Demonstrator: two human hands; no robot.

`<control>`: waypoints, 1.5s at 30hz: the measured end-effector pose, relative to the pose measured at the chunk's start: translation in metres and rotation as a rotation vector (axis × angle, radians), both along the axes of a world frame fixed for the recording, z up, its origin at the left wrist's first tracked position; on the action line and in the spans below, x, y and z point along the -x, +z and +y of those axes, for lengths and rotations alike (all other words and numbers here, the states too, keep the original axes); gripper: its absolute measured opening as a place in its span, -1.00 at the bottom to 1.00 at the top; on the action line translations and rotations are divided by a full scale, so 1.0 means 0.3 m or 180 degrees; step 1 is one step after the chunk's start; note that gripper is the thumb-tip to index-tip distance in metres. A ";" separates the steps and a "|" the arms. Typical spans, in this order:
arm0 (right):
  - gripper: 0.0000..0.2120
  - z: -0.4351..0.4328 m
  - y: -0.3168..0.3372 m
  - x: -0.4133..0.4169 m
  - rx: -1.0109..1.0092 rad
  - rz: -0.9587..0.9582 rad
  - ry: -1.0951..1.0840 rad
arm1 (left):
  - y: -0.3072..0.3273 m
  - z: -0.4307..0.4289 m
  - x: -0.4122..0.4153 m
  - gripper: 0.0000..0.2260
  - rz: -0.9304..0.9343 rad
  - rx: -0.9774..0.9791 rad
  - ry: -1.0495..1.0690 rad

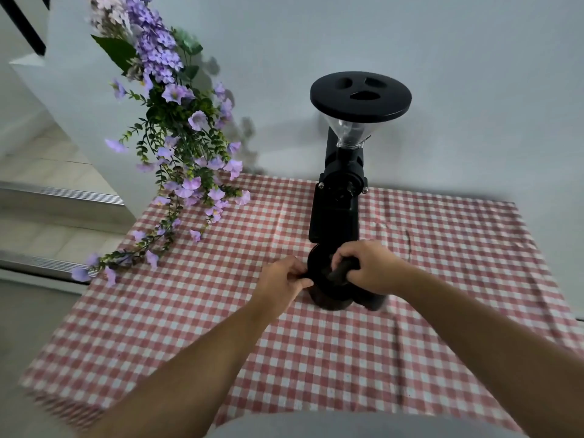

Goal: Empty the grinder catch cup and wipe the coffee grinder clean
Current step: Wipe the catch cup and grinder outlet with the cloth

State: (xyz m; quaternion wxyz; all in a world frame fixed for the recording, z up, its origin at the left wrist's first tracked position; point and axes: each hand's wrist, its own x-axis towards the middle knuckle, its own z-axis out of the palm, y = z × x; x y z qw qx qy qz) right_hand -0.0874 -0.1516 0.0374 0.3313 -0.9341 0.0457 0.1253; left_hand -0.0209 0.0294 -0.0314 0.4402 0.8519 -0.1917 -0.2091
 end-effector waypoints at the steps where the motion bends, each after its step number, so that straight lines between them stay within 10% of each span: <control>1: -0.72 -0.019 0.001 0.022 0.0075 -0.0199 -0.0062 | 0.004 0.002 -0.002 -0.87 0.0006 -0.0002 0.0004; 12: -0.61 0.011 -0.178 0.135 0.2106 0.0057 0.0492 | -0.022 -0.003 0.018 -0.88 -0.0405 -0.0339 0.0061; 16: -0.77 0.063 -0.173 0.085 0.1727 0.0411 0.0405 | -0.041 -0.003 0.021 -0.87 -0.0459 -0.0303 0.0087; 23: -0.90 0.040 -0.092 0.051 -0.0781 0.0784 -0.1049 | -0.020 -0.008 0.025 -0.88 -0.0207 -0.0165 -0.0038; 38: -0.62 -0.037 -0.074 0.135 0.2372 -0.0595 0.0853 | -0.023 -0.012 0.008 -0.80 -0.0374 -0.0380 -0.0176; 45: -0.56 0.100 -0.150 0.191 0.1425 0.0320 -0.0111 | -0.039 -0.020 0.038 -0.86 -0.0653 -0.0317 0.0043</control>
